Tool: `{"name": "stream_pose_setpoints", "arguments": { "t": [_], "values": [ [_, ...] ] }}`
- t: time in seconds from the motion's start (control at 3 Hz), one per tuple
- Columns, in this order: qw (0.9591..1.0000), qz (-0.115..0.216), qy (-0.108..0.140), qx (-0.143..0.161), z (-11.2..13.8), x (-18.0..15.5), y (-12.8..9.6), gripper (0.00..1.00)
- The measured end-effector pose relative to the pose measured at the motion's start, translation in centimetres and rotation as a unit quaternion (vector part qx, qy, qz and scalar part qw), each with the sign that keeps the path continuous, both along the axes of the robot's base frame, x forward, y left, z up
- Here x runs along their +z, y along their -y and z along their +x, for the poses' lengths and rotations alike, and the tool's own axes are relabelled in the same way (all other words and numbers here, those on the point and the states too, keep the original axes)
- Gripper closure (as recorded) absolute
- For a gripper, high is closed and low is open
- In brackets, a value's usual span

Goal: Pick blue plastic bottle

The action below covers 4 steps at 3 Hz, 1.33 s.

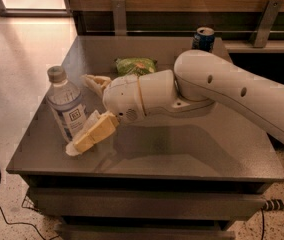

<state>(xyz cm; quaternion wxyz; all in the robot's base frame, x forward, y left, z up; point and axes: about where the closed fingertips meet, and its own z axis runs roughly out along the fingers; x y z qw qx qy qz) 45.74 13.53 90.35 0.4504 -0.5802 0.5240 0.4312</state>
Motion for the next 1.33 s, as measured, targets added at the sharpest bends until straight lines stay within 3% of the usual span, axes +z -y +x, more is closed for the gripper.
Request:
{"name": "stream_pose_setpoints", "arguments": {
  "t": [1.33],
  "values": [
    [0.9999, -0.004, 0.006, 0.016, -0.93, 0.15, -1.58, 1.0]
  ]
}}
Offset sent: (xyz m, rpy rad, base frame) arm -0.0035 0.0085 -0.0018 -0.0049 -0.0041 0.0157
